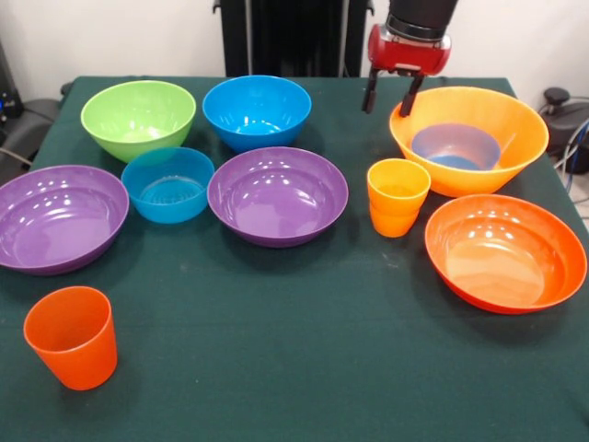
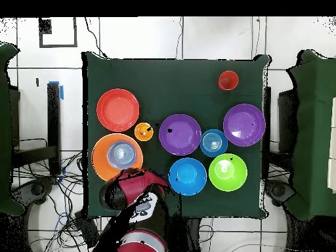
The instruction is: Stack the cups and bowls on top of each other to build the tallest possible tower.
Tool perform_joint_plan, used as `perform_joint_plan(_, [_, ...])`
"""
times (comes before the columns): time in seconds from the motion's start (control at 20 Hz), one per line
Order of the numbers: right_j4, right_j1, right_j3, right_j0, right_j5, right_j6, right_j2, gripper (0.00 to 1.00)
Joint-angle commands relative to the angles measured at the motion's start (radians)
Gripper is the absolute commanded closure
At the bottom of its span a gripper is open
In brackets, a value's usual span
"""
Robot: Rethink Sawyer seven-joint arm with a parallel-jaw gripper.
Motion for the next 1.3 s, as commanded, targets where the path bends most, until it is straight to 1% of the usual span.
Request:
perform_joint_plan(0.05, [0.024, 0.053, -0.052, -0.018, -0.036, 0.128, 0.062, 0.00])
perform_joint_plan(0.45, [0.031, 0.045, -0.050, -0.018, -0.030, 0.131, 0.067, 0.00])
perform_joint_plan(1.3, [0.039, 0.052, -0.049, -0.017, -0.043, 0.140, 0.068, 0.00])
